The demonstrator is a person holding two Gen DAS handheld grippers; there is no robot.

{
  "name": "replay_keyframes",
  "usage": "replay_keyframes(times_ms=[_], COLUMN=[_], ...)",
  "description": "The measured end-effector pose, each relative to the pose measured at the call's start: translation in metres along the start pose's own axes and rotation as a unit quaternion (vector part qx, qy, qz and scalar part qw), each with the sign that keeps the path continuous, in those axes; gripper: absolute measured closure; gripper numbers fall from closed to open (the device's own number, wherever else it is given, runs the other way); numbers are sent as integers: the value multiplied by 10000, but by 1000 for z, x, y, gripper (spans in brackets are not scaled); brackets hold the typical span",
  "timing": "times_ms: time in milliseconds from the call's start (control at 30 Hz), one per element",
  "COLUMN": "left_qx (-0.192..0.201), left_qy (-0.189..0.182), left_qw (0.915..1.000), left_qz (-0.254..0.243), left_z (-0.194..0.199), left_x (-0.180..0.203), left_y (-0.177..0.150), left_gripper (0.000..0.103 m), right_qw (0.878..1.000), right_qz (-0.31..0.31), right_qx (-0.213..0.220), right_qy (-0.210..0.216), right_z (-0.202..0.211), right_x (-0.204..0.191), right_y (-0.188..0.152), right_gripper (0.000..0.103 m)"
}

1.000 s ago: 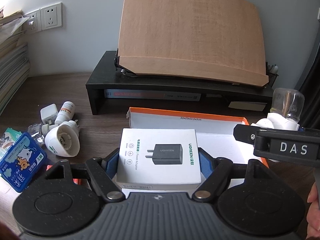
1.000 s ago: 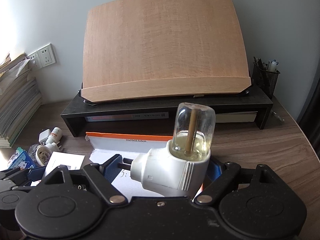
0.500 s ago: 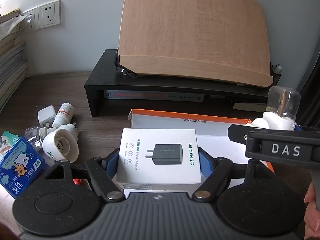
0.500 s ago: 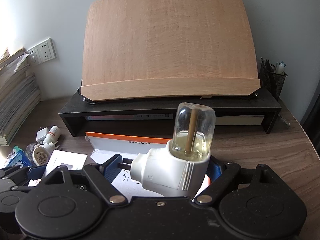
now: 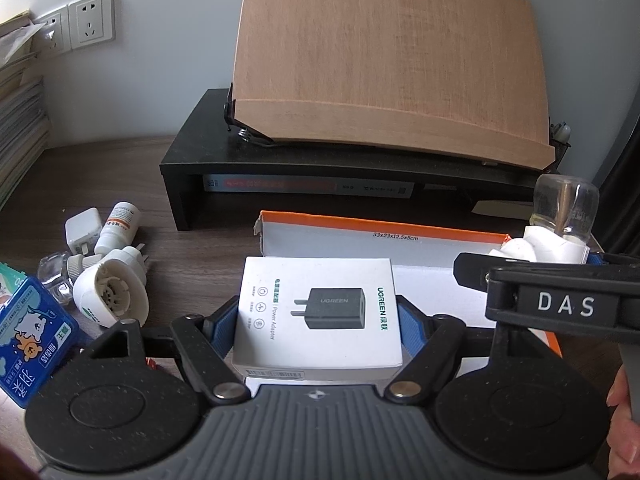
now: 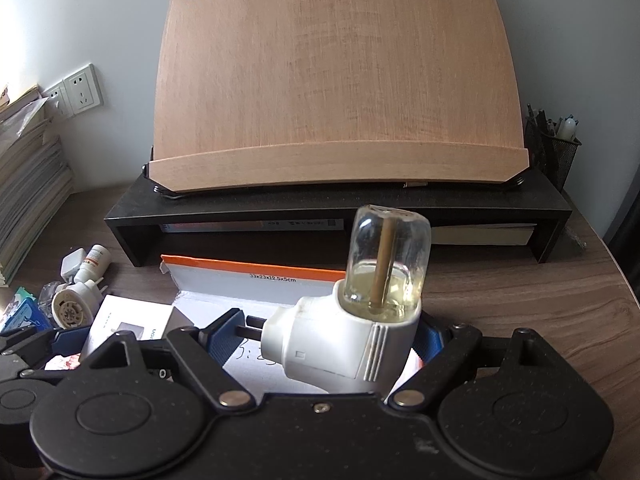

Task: Organize rigid objects
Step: 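Carry the charger box and air freshener over the orange-rimmed white box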

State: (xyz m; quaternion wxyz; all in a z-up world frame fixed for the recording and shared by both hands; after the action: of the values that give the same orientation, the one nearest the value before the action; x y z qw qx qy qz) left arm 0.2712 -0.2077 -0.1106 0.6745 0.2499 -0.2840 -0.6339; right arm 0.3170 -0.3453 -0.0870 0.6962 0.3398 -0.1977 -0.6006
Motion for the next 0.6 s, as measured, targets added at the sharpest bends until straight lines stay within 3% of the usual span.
replay_keyframes(times_ms=[600], left_qx=[-27], left_qy=[-10], left_qw=[10000], left_qz=[62], left_z=[0], left_x=[-1], left_y=[-1], left_gripper=[24], right_qw=[10000], right_qz=[33], right_qx=[-80], right_qy=[-16], right_z=[-5], right_x=[-1], right_y=[-2], right_gripper=[2])
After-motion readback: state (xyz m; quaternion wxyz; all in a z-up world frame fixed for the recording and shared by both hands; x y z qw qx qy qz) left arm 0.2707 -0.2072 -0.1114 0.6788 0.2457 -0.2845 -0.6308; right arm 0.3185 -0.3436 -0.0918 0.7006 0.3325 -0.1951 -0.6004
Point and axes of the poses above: each gripper's, at about its wrist camera, not at the fingertips, and z roughly against the way its jaws point, x to its right, y to its top, the point moved 10 cm from there along -z, roughly the way its jaws point, and after that the axes turned 2 degrees about y, right-handed, at the moved point
